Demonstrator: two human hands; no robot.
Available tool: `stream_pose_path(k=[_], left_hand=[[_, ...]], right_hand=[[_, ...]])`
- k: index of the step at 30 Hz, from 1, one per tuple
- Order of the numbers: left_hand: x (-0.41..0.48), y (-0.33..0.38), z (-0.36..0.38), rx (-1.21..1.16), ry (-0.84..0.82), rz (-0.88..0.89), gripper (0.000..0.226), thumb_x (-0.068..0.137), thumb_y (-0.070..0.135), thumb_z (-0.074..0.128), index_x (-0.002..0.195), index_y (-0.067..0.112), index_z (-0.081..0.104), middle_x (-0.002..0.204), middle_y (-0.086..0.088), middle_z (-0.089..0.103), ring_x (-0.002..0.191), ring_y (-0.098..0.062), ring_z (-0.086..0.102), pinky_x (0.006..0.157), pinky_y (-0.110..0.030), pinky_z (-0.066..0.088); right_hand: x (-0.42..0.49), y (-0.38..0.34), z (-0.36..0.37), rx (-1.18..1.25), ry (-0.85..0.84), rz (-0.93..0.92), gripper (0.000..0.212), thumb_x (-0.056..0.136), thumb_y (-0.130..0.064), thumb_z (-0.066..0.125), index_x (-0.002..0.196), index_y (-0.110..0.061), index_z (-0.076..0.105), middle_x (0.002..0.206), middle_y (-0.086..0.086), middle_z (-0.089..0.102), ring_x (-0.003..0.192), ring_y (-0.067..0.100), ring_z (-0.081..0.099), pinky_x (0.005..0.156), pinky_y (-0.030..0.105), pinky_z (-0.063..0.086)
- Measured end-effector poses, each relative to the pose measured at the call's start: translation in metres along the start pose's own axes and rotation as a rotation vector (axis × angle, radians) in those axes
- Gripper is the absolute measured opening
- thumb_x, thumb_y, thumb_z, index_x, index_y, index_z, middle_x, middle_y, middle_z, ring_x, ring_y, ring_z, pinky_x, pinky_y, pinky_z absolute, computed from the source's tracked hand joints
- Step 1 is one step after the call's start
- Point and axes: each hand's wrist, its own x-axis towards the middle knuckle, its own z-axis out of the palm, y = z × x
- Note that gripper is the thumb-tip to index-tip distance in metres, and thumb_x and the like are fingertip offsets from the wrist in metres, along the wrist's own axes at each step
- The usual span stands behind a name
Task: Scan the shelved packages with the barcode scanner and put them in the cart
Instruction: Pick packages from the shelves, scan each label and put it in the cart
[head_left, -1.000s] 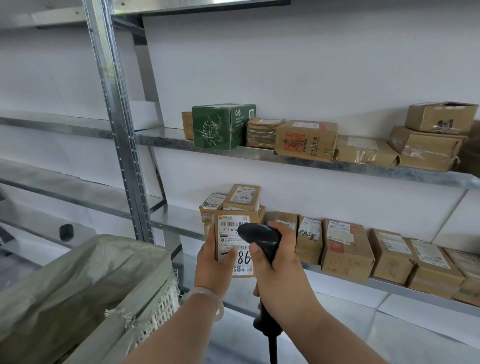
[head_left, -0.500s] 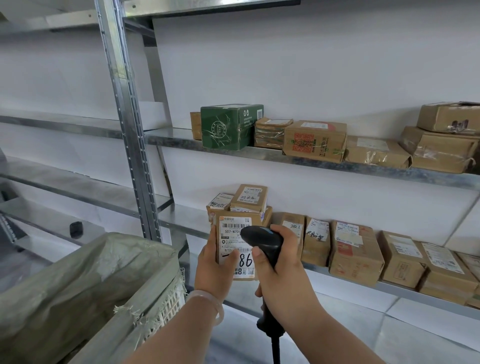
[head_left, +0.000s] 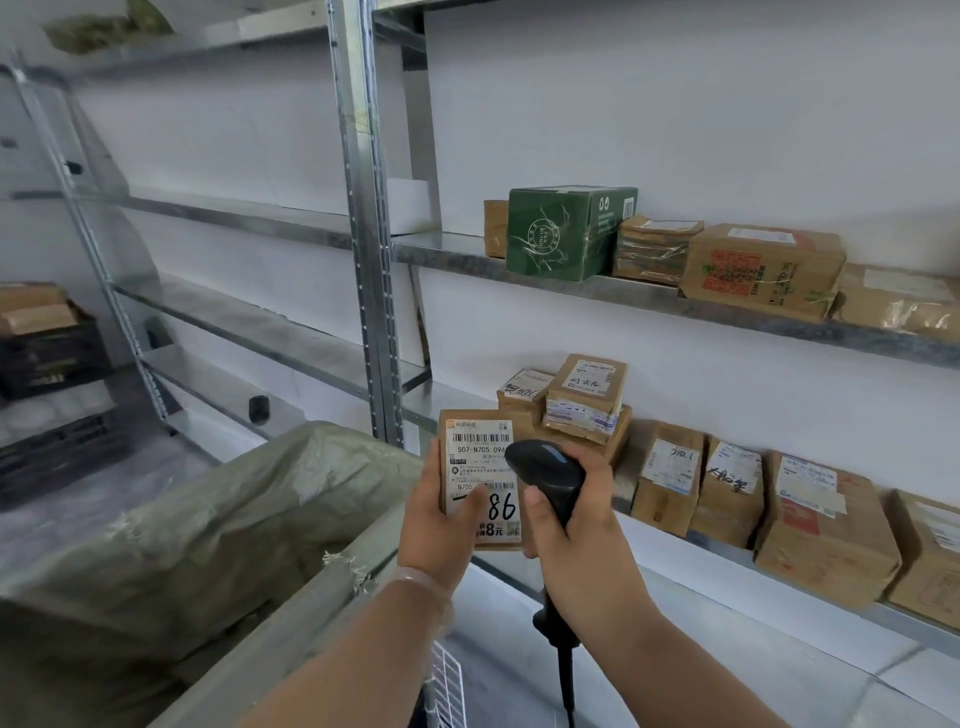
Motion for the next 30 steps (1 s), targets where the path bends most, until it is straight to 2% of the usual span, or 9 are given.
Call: stream_pose_path(k=[3,7,11,14,17,19,22,26,30], left_hand=[[0.001,-0.003,-0.032,0.025,0.076,-0.042,0.059,0.096,0.011,0.06,0.139,0.045,0.038,0.107,0.01,0.069,0.089,-0.006,0.069,0.06,-0.014,0.054],[0.006,-0.007,-0.084,0.059,0.17,-0.083,0.061,0.096,0.016,0.06,0.145,0.041,0.033,0.102,0.019,0.064,0.089,-0.002,0.066,0.061,-0.013,0.054],[0.011,-0.012,-0.14,0.082,0.26,-0.136,0.066,0.096,0.017,0.06,0.152,0.034,0.028,0.099,0.022,0.059,0.084,0.003,0.061,0.054,-0.008,0.048],[0.015,-0.02,-0.184,0.114,0.332,-0.193,0.07,0.096,0.022,0.062,0.153,0.035,0.025,0.107,0.015,0.062,0.088,0.001,0.063,0.056,-0.009,0.051],[0.019,-0.033,-0.229,0.12,0.412,-0.267,0.08,0.082,0.049,0.068,0.149,0.048,0.025,0.126,0.001,0.059,0.097,-0.012,0.068,0.074,-0.027,0.061],[0.022,-0.05,-0.259,0.139,0.444,-0.329,0.088,0.067,0.065,0.064,0.145,0.057,0.025,0.129,-0.001,0.057,0.102,-0.016,0.067,0.086,-0.039,0.06],[0.024,-0.068,-0.296,0.138,0.495,-0.389,0.073,0.086,0.046,0.067,0.147,0.052,0.027,0.13,-0.002,0.056,0.102,-0.015,0.066,0.088,-0.035,0.058],[0.028,-0.102,-0.336,0.146,0.553,-0.48,0.068,0.094,0.033,0.063,0.152,0.039,0.028,0.133,-0.001,0.056,0.099,-0.01,0.065,0.066,-0.014,0.048],[0.032,-0.123,-0.361,0.157,0.588,-0.546,0.063,0.097,0.027,0.06,0.152,0.032,0.03,0.129,0.001,0.061,0.1,-0.012,0.062,0.065,-0.012,0.042]], right_hand=[[0.004,-0.004,0.026,-0.012,-0.035,-0.002,0.044,0.097,-0.031,0.052,0.131,-0.042,0.026,0.107,-0.016,0.058,0.09,0.006,0.063,0.075,0.028,0.054],[0.007,-0.019,0.068,-0.043,-0.114,-0.022,0.045,0.097,-0.033,0.051,0.134,-0.039,0.025,0.108,-0.012,0.059,0.091,0.011,0.063,0.073,0.029,0.051],[0.016,-0.035,0.116,-0.059,-0.224,-0.027,0.046,0.098,-0.037,0.05,0.134,-0.043,0.023,0.112,-0.01,0.061,0.089,0.013,0.064,0.064,0.023,0.046],[0.022,-0.046,0.159,-0.06,-0.327,-0.013,0.047,0.098,-0.039,0.049,0.135,-0.044,0.02,0.114,-0.008,0.061,0.086,0.011,0.064,0.057,0.017,0.041],[0.022,-0.056,0.208,-0.056,-0.438,-0.008,0.047,0.098,-0.039,0.048,0.135,-0.044,0.02,0.115,-0.008,0.061,0.086,0.01,0.064,0.06,0.018,0.045],[0.022,-0.059,0.24,-0.052,-0.493,-0.013,0.047,0.098,-0.04,0.049,0.135,-0.044,0.021,0.115,-0.008,0.061,0.091,0.012,0.065,0.07,0.027,0.054],[0.022,-0.062,0.285,-0.068,-0.551,-0.004,0.047,0.097,-0.041,0.049,0.134,-0.045,0.021,0.114,-0.011,0.06,0.095,0.013,0.064,0.081,0.038,0.055],[0.02,-0.064,0.334,-0.089,-0.642,0.031,0.047,0.098,-0.04,0.048,0.135,-0.045,0.02,0.112,-0.012,0.06,0.09,0.01,0.063,0.073,0.029,0.05],[0.021,-0.06,0.372,-0.115,-0.691,0.071,0.049,0.098,-0.04,0.049,0.137,-0.043,0.02,0.119,-0.009,0.06,0.095,0.014,0.064,0.081,0.034,0.052]])
